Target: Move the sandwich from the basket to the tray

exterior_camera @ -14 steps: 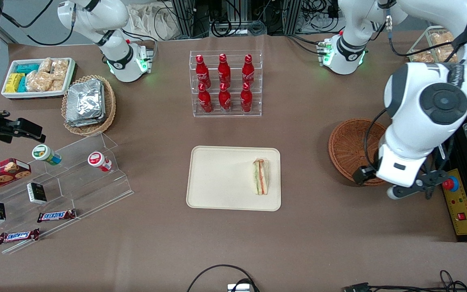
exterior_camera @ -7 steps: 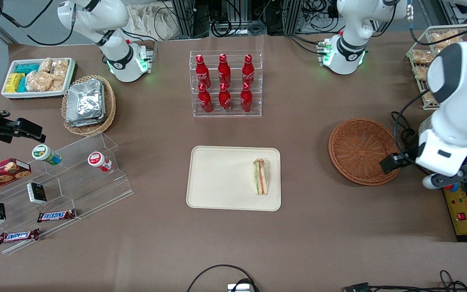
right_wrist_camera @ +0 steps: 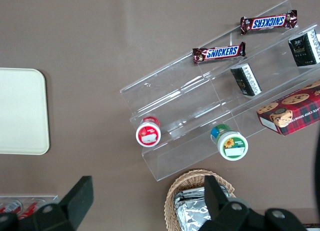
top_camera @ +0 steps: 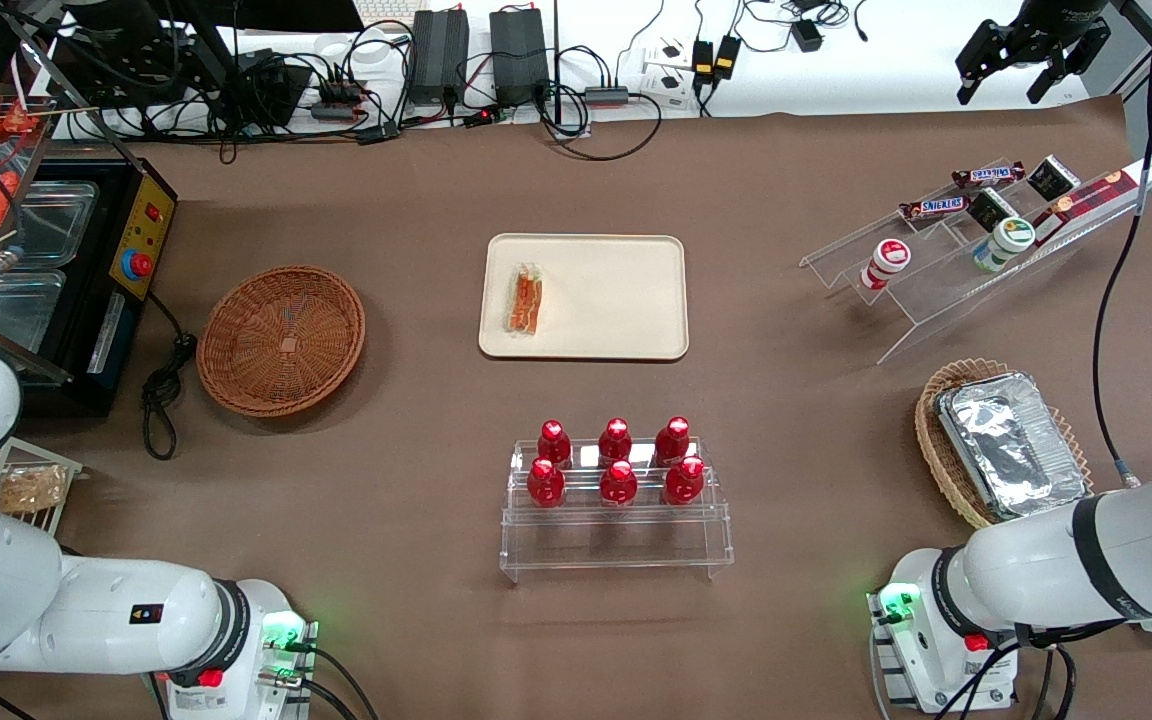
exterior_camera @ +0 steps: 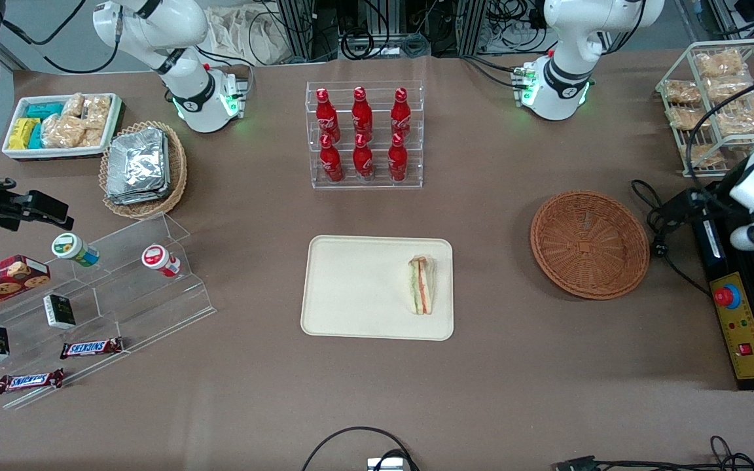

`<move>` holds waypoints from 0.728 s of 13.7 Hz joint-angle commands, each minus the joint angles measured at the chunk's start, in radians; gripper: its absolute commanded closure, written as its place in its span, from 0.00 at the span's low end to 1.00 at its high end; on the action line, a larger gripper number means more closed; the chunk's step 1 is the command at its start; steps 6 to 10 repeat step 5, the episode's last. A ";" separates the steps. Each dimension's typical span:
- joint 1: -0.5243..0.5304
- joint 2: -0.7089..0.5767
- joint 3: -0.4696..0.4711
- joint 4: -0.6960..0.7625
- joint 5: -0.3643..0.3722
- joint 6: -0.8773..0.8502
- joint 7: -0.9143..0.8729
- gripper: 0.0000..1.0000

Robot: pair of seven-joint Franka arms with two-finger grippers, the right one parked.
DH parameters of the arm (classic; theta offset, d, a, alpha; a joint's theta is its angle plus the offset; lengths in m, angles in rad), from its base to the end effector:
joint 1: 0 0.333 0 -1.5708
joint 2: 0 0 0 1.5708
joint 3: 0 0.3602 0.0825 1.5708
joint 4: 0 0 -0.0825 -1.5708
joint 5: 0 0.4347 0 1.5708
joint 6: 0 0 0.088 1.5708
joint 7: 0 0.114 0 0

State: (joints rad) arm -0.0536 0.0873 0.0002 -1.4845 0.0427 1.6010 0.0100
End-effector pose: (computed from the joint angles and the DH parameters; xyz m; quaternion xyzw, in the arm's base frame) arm 0.6390 -0.0294 0.6554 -0.9992 0.0320 -0.0151 0.0210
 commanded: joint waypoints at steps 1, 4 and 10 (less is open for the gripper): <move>0.035 -0.056 -0.039 -0.023 -0.010 -0.026 0.031 0.00; 0.041 -0.090 -0.048 -0.043 -0.010 -0.032 0.030 0.00; 0.041 -0.092 -0.048 -0.045 -0.010 -0.036 0.031 0.00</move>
